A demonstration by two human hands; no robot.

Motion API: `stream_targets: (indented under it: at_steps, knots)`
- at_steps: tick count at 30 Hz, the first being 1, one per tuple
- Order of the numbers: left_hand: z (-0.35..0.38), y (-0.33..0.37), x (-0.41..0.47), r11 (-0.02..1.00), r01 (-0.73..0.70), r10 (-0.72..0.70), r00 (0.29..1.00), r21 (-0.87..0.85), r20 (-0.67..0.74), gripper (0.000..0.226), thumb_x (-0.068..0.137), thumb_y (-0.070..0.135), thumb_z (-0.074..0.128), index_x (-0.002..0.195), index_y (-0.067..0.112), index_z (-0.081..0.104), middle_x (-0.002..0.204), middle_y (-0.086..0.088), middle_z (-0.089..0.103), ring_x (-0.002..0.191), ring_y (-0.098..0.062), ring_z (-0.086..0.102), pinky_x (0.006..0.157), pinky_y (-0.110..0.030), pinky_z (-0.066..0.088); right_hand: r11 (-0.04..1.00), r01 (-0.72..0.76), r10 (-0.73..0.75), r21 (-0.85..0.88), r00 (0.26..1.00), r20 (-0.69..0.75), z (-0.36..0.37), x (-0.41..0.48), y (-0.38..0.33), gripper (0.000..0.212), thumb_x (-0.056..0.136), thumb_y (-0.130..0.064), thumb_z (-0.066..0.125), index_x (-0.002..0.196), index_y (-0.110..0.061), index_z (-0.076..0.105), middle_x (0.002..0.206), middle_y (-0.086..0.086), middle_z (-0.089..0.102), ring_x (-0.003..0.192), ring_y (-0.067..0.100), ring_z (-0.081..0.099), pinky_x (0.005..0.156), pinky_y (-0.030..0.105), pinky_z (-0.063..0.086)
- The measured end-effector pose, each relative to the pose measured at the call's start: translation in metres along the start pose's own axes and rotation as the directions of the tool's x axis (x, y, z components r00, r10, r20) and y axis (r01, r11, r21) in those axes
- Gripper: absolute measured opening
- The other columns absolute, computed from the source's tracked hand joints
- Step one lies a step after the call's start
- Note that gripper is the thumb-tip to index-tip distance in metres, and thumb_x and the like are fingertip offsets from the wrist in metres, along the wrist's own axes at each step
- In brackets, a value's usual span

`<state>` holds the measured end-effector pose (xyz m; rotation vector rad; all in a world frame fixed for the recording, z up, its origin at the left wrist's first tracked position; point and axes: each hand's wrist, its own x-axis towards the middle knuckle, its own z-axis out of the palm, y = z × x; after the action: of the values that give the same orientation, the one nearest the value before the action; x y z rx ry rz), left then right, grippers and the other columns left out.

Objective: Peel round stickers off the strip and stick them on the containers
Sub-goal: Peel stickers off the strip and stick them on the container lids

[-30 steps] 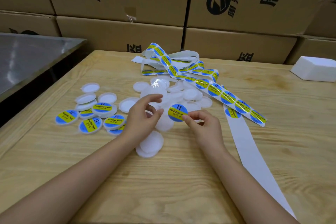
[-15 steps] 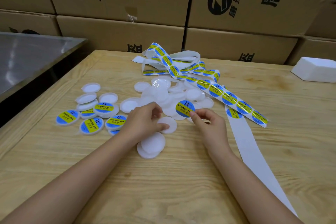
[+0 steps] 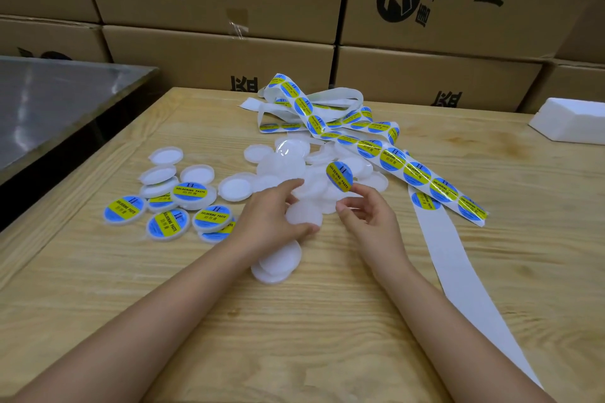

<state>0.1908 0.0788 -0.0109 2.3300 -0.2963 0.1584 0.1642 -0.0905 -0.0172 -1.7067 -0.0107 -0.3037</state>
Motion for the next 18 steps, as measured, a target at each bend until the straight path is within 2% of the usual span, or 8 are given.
stream_targets:
  at_steps: [2, 4, 7, 9, 11, 13, 16, 18]
  knots:
    - [0.003, 0.001, 0.001, 0.999, 0.017, -0.017, 1.0, -0.044, -0.011, 0.09, 0.06, 0.038, 0.084, 0.138, 0.024, 0.042, 0.1, 0.007, 0.061, 0.092, -0.012, 0.059, 0.087, -0.03, 0.047, 0.998, -0.021, 0.026, -0.061, 0.997, 0.077, 0.003, -0.002, 0.001, 0.038, 0.085, -0.014, 0.066, 0.115, -0.03, 0.047, 0.092, -0.011, 0.068, 0.077, -0.004, 0.061, 0.072, 0.008, 0.043]
    - [0.006, 0.001, 0.001, 1.0, 0.012, -0.012, 1.0, -0.02, -0.019, 0.087, 0.062, 0.036, 0.083, 0.138, 0.022, 0.043, 0.103, 0.005, 0.054, 0.098, -0.012, 0.054, 0.083, -0.02, 0.038, 0.991, -0.02, 0.039, -0.135, 0.99, 0.139, 0.006, -0.005, 0.003, 0.044, 0.086, -0.016, 0.065, 0.122, -0.03, 0.044, 0.092, -0.011, 0.07, 0.083, 0.0, 0.063, 0.078, 0.013, 0.044]
    - [0.006, 0.002, 0.002, 0.999, 0.016, -0.018, 0.999, -0.034, -0.041, 0.063, 0.067, 0.029, 0.081, 0.125, 0.024, 0.056, 0.105, 0.003, 0.045, 0.096, -0.008, 0.045, 0.072, -0.011, 0.026, 0.987, -0.018, 0.04, -0.157, 0.99, 0.136, 0.007, -0.005, 0.004, 0.048, 0.087, -0.013, 0.063, 0.129, -0.024, 0.042, 0.09, -0.011, 0.069, 0.083, 0.004, 0.063, 0.078, 0.014, 0.044]
    - [0.006, 0.005, 0.002, 0.99, 0.028, -0.037, 0.997, -0.139, -0.062, 0.042, 0.07, 0.022, 0.079, 0.109, 0.026, 0.062, 0.096, 0.008, 0.051, 0.084, -0.004, 0.047, 0.066, -0.01, 0.031, 0.994, -0.028, 0.041, -0.109, 0.993, 0.114, 0.007, -0.005, 0.002, 0.05, 0.087, -0.011, 0.062, 0.13, -0.022, 0.04, 0.09, -0.009, 0.068, 0.079, 0.003, 0.061, 0.074, 0.01, 0.043]
    - [0.005, 0.01, 0.001, 0.922, 0.083, -0.104, 0.994, -0.379, -0.036, 0.031, 0.074, 0.014, 0.077, 0.095, 0.026, 0.058, 0.086, 0.007, 0.058, 0.073, -0.004, 0.052, 0.058, -0.008, 0.039, 0.998, -0.038, 0.044, -0.052, 0.993, 0.112, 0.007, -0.005, 0.0, 0.052, 0.086, -0.01, 0.064, 0.13, -0.023, 0.039, 0.091, -0.004, 0.069, 0.079, 0.005, 0.061, 0.076, 0.011, 0.044]
    - [0.003, 0.014, 0.001, 0.821, 0.159, -0.161, 0.986, -0.549, 0.043, 0.028, 0.077, 0.011, 0.074, 0.088, 0.025, 0.053, 0.083, -0.002, 0.062, 0.069, -0.012, 0.057, 0.054, -0.014, 0.044, 0.999, -0.045, 0.045, -0.001, 0.991, 0.129, 0.008, -0.007, -0.003, 0.053, 0.085, -0.009, 0.066, 0.128, -0.024, 0.039, 0.087, -0.001, 0.068, 0.079, 0.01, 0.061, 0.081, 0.02, 0.047]
    - [-0.004, 0.018, 0.001, 0.655, 0.268, -0.179, 0.963, -0.706, 0.199, 0.022, 0.081, 0.004, 0.069, 0.086, 0.019, 0.052, 0.084, -0.011, 0.063, 0.072, -0.025, 0.06, 0.06, -0.031, 0.046, 0.997, -0.031, 0.024, 0.068, 0.995, 0.1, 0.009, -0.007, -0.005, 0.052, 0.084, -0.003, 0.066, 0.128, -0.018, 0.042, 0.074, -0.001, 0.062, 0.073, 0.012, 0.058, 0.077, 0.025, 0.047]
    - [-0.007, 0.017, 0.0, 0.586, 0.307, -0.153, 0.951, -0.75, 0.27, 0.014, 0.087, 0.003, 0.061, 0.09, 0.015, 0.056, 0.086, -0.012, 0.063, 0.072, -0.026, 0.062, 0.061, -0.035, 0.051, 0.992, -0.015, 0.008, 0.124, 0.998, 0.06, 0.008, -0.005, -0.006, 0.049, 0.084, 0.001, 0.063, 0.125, -0.018, 0.043, 0.069, -0.001, 0.059, 0.073, 0.014, 0.057, 0.078, 0.029, 0.047]
